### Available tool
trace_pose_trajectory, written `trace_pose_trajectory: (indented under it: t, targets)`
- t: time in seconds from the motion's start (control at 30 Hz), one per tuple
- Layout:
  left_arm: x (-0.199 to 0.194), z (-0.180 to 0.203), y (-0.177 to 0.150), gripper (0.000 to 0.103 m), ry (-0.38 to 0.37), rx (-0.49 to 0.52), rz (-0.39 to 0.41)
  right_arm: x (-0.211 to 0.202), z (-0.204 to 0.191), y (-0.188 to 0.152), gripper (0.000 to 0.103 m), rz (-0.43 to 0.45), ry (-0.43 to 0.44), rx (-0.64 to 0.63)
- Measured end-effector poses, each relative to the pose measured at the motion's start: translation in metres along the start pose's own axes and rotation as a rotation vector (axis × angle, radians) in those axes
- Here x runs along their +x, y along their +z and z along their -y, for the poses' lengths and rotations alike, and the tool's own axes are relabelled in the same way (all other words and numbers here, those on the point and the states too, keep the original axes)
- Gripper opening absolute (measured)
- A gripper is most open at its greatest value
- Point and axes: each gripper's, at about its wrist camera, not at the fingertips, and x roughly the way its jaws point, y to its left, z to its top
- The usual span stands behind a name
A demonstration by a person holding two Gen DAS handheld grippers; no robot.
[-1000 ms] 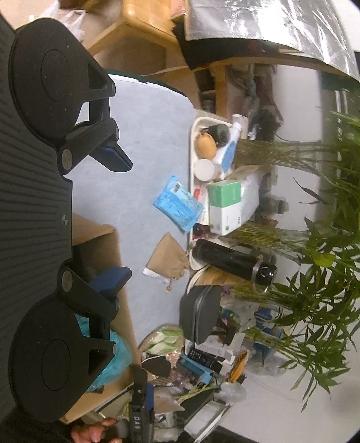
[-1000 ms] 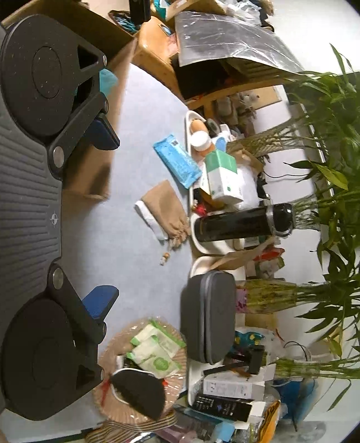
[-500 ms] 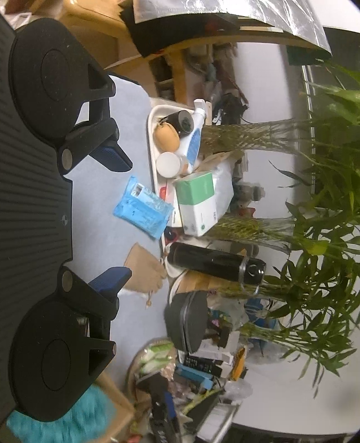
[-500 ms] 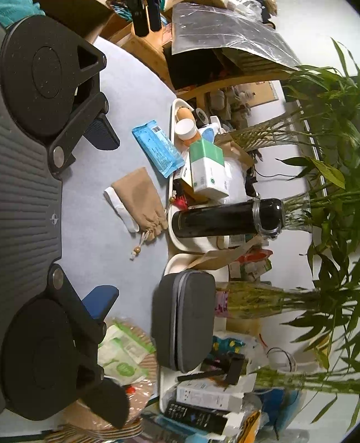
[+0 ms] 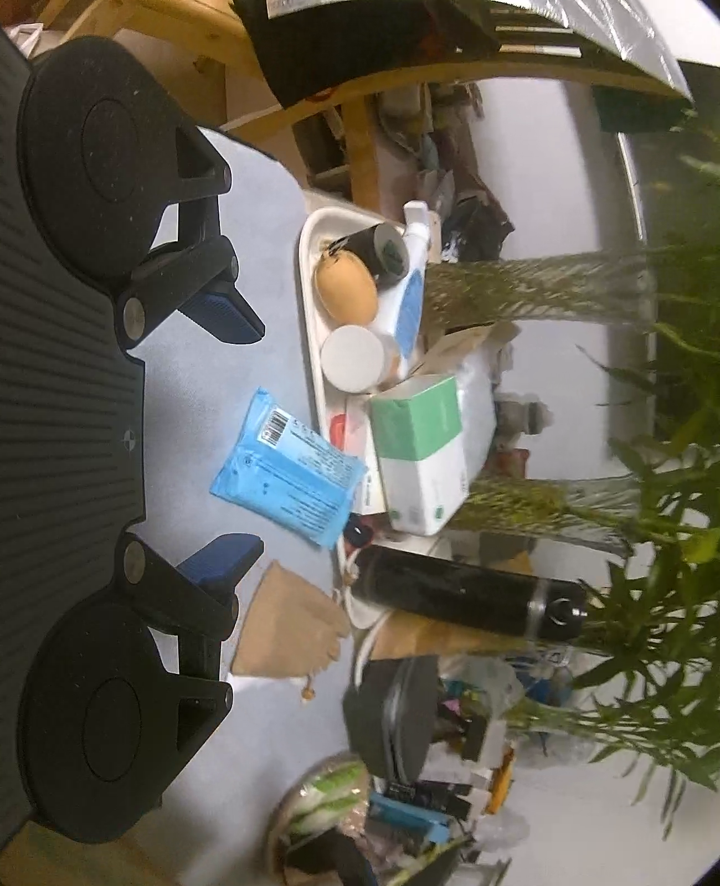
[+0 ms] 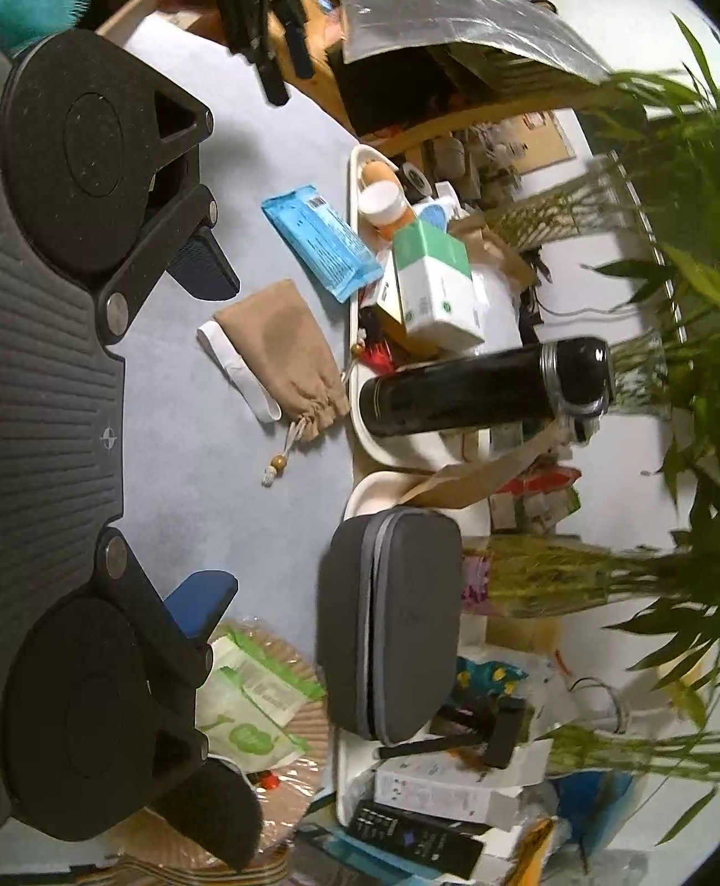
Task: Organize soft objects
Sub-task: 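Close the left gripper on the blue wipes packet while the right gripper nears the tan pouch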
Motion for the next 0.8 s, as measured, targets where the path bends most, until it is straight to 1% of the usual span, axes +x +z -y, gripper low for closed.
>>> trace_pose_trajectory:
  t: [0.2, 0.27, 0.3, 0.37, 0.4, 0.47, 0.63, 0.73, 0.8]
  targets:
    - [0.03, 0.004, 0.005, 0.077, -0.022, 0.034, -0.006, 0.008, 0.006, 0.002, 0.103, -0.014, -0.004, 0.022]
    - [0.039, 0.008, 0.007, 0.08, -0.028, 0.045, -0.005, 0.01, 0.007, 0.002, 0.103, -0.027, 0.001, 0.023]
    - [0.043, 0.01, 0.008, 0.084, -0.034, 0.056, 0.003, 0.012, 0.007, 0.001, 0.103, -0.032, 0.0, 0.021]
    - [0.051, 0.015, 0.009, 0.086, -0.039, 0.099, 0.025, 0.014, 0.008, 0.001, 0.103, -0.039, -0.01, 0.02]
    - [0.054, 0.017, 0.01, 0.088, -0.036, 0.115, 0.024, 0.015, 0.009, 0.002, 0.103, -0.04, -0.012, 0.024]
    - [0.065, 0.02, 0.012, 0.089, -0.031, 0.14, 0.014, 0.017, 0.011, 0.002, 0.103, -0.046, -0.008, 0.037]
    - [0.087, 0.024, 0.02, 0.09, -0.055, 0.153, -0.022, 0.024, 0.012, 0.004, 0.103, -0.058, -0.003, 0.035]
    - [0.101, 0.029, 0.02, 0.09, -0.047, 0.179, -0.042, 0.028, 0.012, 0.005, 0.103, -0.067, -0.003, 0.029]
    - [0.11, 0.031, 0.018, 0.09, -0.039, 0.174, -0.053, 0.03, 0.013, 0.005, 0.103, -0.07, -0.002, 0.026]
